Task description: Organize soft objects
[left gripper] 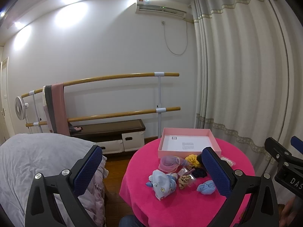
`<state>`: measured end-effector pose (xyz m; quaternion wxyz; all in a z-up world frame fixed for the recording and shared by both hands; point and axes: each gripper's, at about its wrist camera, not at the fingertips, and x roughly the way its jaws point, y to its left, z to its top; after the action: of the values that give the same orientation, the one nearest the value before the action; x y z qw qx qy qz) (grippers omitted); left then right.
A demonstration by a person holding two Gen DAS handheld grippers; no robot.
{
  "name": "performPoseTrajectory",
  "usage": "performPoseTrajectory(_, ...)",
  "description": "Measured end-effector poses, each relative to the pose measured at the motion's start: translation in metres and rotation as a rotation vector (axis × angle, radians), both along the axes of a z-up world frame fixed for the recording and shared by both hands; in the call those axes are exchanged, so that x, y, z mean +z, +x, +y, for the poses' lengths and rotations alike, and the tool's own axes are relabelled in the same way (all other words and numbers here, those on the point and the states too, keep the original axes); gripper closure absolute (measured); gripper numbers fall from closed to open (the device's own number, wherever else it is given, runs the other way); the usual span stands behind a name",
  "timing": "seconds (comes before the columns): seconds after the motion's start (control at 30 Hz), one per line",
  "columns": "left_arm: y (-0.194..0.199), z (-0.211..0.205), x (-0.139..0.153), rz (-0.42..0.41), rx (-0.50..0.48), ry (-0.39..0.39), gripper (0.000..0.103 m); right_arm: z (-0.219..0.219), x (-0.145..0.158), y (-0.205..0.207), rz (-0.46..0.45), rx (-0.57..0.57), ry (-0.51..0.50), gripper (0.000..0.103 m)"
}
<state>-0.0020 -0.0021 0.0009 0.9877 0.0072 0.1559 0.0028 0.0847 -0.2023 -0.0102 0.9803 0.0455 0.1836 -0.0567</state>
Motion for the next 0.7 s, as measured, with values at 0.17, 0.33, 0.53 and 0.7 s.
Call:
performPoseTrajectory(0.17,0.001,0.001,-0.001,0.004,-0.001,0.000,0.000,0.001,-0.002,0.000,0.001,0.004,0.001,0.000)
performPoseTrajectory(0.33,0.004,0.001,-0.004,0.013,-0.003,0.000,0.000,0.001,-0.004,0.002,0.011,0.006,-0.002,0.000)
performPoseTrajectory(0.53,0.012,-0.001,-0.011,0.037,-0.006,0.003,0.000,0.002,-0.009,0.007,0.023,0.009,-0.006,0.000)
performPoseTrajectory(0.7,0.021,-0.003,-0.017,0.057,-0.007,0.006,0.000,0.003,-0.015,0.014,0.045,0.017,-0.002,0.000)
